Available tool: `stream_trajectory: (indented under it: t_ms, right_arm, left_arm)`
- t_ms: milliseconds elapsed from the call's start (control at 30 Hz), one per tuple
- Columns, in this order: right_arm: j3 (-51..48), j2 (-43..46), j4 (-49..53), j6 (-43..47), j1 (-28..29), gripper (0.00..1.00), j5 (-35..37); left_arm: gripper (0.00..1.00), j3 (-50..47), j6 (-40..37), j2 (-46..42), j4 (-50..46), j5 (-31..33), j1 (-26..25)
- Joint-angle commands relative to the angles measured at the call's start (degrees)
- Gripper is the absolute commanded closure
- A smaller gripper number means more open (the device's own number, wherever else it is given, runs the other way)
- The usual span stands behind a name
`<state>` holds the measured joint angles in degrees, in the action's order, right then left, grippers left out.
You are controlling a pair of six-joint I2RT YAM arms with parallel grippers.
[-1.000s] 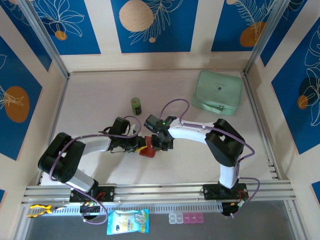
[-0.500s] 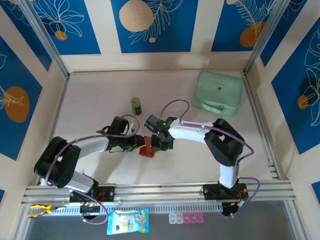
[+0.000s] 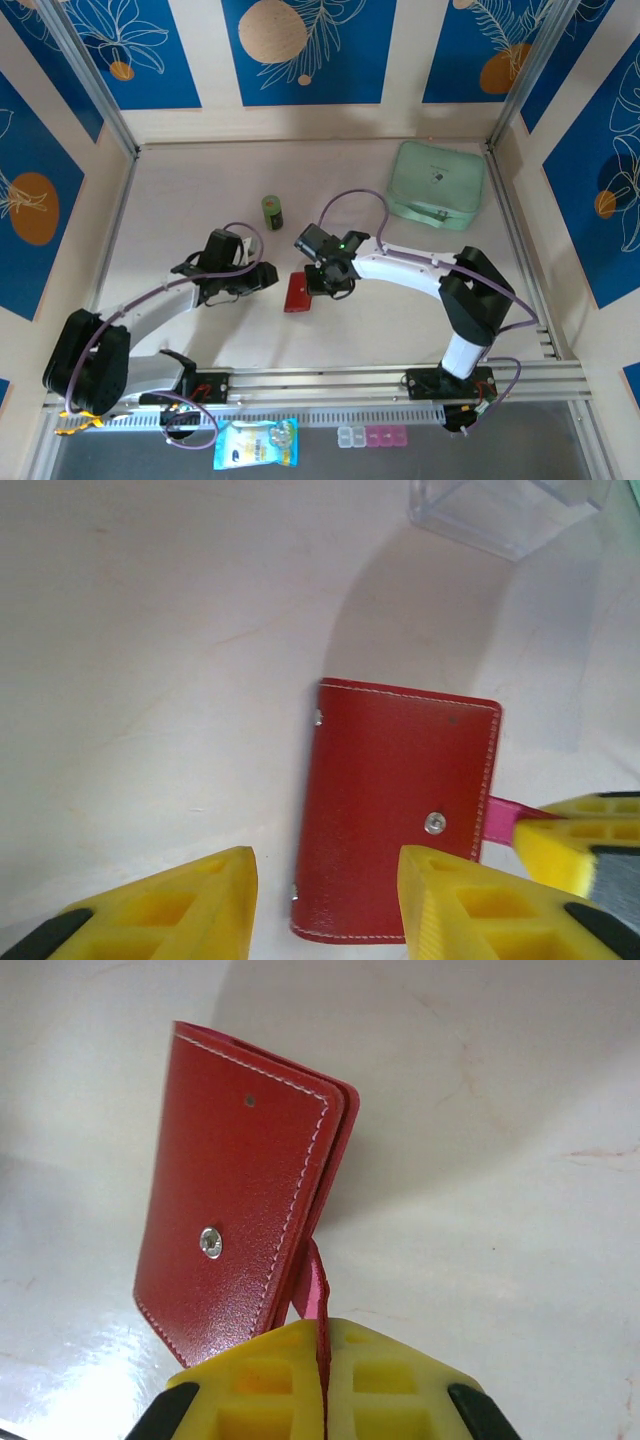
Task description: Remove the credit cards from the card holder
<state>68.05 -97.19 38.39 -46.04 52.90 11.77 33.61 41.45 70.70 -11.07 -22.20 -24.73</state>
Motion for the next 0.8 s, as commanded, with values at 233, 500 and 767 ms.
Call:
stream_trajectory:
  t_ms: [233, 500, 767]
  right_arm:
    - [3.24, 3.68, 1.89, 9.42, 1.25, 0.98, -2.27]
    - [8.00, 0.95, 1.65, 12.42, 3.28, 0.98, -5.27]
    - [12.56, -0.97, 3.43, 14.31, 5.53, 0.98, -4.25]
  left_arm:
    - [0.57, -1.42, -0.40, -3.40, -2.75, 2.00, 1.22]
    - [0.57, -3.04, 0.29, -8.06, -4.48, 5.21, 1.68]
    - [0.59, -4.38, 0.73, -8.21, -2.96, 3.30, 1.95]
